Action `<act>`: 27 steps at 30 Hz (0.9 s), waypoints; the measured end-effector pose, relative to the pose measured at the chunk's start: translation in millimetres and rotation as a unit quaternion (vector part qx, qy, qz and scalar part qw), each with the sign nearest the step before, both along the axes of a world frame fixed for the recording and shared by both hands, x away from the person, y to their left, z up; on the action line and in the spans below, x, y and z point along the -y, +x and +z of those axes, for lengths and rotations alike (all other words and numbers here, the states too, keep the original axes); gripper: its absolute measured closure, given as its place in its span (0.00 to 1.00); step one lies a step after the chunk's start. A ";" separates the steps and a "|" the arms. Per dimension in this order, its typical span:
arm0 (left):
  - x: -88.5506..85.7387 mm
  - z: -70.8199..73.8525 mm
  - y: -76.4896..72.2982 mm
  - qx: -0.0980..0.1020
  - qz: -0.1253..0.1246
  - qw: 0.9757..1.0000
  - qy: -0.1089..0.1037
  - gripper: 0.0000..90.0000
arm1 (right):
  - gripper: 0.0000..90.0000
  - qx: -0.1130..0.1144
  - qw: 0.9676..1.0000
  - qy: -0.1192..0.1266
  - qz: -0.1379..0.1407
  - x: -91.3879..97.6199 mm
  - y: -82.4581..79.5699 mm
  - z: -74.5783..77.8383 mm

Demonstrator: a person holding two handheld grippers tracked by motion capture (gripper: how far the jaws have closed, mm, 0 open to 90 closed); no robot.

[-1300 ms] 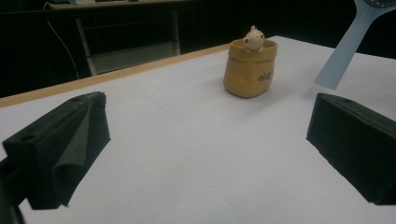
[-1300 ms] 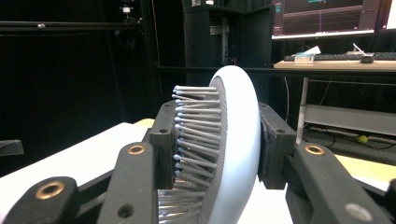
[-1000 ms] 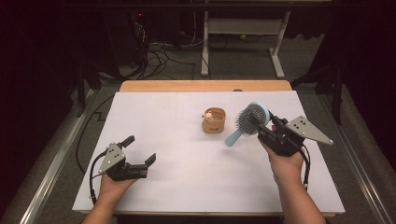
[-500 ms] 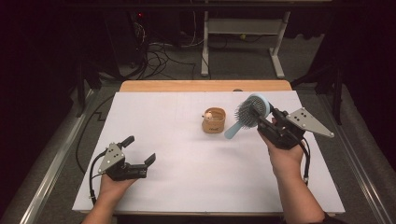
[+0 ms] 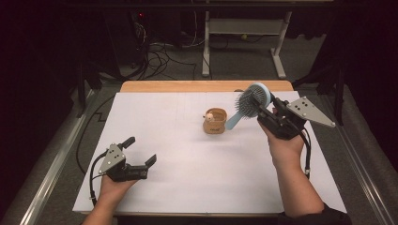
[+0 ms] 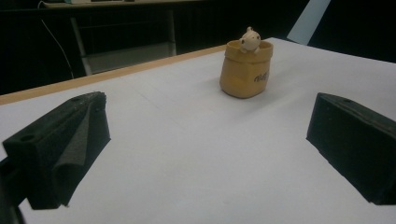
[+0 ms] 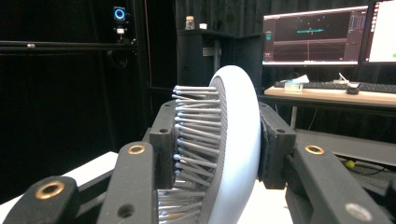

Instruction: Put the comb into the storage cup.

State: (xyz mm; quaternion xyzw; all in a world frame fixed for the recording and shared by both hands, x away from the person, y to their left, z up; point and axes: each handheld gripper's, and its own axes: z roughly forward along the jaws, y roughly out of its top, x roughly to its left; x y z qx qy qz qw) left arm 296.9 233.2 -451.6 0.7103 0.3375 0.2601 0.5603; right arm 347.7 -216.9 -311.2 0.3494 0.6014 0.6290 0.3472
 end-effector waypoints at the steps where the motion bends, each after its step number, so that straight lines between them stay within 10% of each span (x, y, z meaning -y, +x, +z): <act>1: -0.2 -0.1 0.1 -0.001 -0.001 1.000 -0.001 0.01 | 0.66 0.001 1.000 0.000 0.000 -1.1 1.3 1.4; 27: -1.0 0.7 -0.5 0.001 -0.003 1.000 -0.005 0.01 | 0.66 0.001 1.000 -0.001 -0.011 -27.7 38.2 -0.1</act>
